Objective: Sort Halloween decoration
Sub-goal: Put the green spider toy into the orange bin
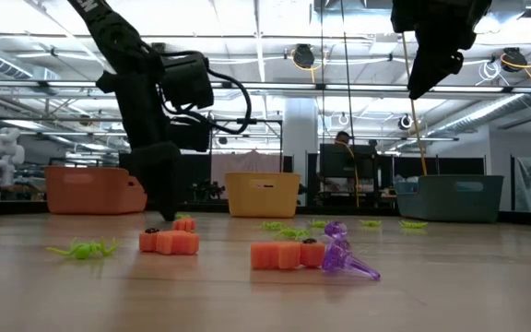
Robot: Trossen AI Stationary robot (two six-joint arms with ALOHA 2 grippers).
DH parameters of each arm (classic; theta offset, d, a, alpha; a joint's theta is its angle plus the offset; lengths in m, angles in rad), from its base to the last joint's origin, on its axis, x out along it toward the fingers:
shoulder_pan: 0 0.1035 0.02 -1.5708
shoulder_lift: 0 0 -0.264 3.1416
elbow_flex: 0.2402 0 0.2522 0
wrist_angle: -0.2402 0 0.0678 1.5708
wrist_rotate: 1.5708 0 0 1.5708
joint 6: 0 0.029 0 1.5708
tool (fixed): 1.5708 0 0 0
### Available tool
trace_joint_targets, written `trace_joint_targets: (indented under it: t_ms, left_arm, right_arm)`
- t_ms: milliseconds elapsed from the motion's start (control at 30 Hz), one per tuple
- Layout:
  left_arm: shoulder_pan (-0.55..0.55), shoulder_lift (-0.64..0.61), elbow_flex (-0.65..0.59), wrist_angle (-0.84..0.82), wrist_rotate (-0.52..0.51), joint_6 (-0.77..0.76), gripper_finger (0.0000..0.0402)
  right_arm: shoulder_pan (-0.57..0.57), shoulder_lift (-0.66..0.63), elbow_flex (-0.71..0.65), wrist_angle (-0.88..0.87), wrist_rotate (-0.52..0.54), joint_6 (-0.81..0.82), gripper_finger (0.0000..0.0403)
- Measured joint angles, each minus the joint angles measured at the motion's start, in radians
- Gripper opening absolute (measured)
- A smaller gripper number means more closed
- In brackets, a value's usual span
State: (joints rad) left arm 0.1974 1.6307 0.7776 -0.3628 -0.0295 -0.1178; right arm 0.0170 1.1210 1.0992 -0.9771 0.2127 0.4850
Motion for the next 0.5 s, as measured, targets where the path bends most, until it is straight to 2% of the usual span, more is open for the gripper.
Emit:
trace_joint_targets:
  t_ms: [500]
  left_arm:
    - [-0.002, 0.004, -0.001, 0.022, 0.002, -0.006, 0.0042]
  right_arm:
    - [0.0, 0.0, 0.0, 0.0, 0.0, 0.0, 0.0155]
